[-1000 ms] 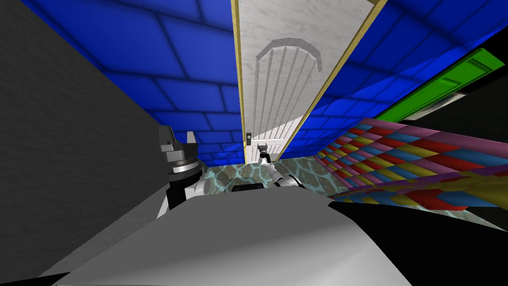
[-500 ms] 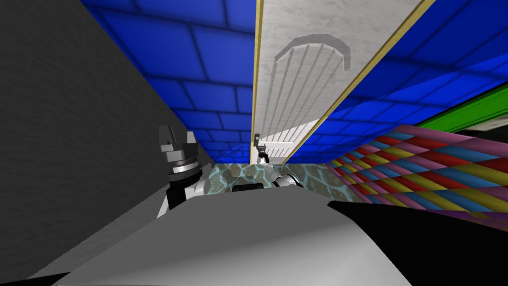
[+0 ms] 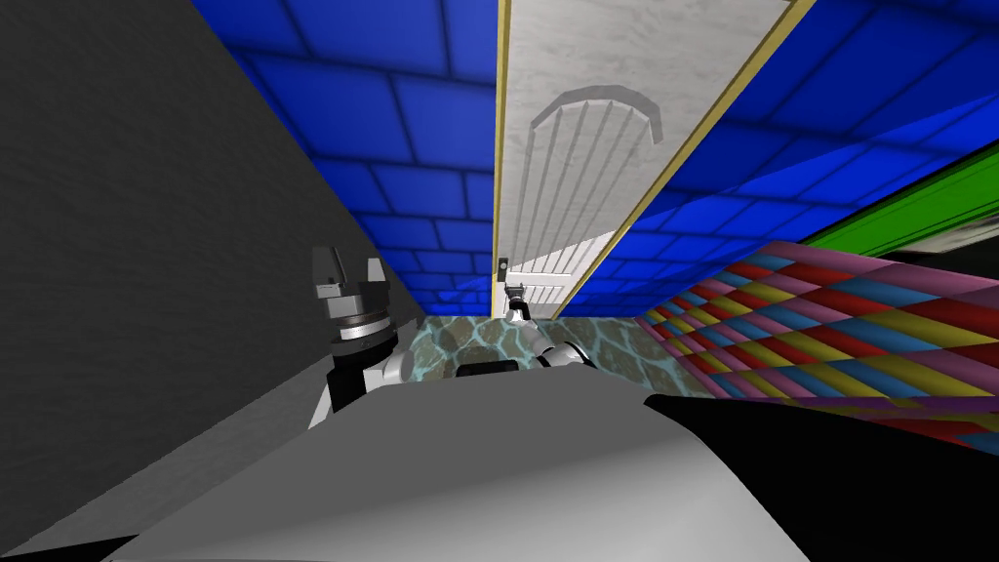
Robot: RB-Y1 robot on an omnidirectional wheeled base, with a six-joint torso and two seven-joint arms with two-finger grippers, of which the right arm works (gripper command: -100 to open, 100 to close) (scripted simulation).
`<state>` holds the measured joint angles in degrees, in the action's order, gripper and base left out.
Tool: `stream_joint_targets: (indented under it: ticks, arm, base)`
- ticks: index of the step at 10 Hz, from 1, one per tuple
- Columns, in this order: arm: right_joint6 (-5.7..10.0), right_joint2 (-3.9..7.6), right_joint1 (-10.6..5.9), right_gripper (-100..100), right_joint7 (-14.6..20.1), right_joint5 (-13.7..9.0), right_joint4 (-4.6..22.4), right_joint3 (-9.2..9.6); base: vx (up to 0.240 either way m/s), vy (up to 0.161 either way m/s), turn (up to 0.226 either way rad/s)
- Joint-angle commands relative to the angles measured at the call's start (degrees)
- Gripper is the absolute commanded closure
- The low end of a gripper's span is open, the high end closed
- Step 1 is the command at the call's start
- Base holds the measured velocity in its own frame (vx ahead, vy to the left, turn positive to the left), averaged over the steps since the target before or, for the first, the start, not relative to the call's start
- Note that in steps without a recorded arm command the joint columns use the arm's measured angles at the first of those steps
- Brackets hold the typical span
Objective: Pull the door open
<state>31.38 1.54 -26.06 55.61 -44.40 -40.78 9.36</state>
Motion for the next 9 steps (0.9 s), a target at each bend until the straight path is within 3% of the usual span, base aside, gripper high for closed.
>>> stream_joint_targets:
  ticks: [1, 9]
  arm:
    - [-0.04, 0.18, 0.06, -100, 0.0, 0.0, -0.1, -0.07]
    - [-0.13, 1.36, 0.25, -100, 0.1, 0.1, -0.2, -0.56]
  base:
    - [-0.227, -0.024, 0.02]
    - [-0.208, -0.031, 0.026]
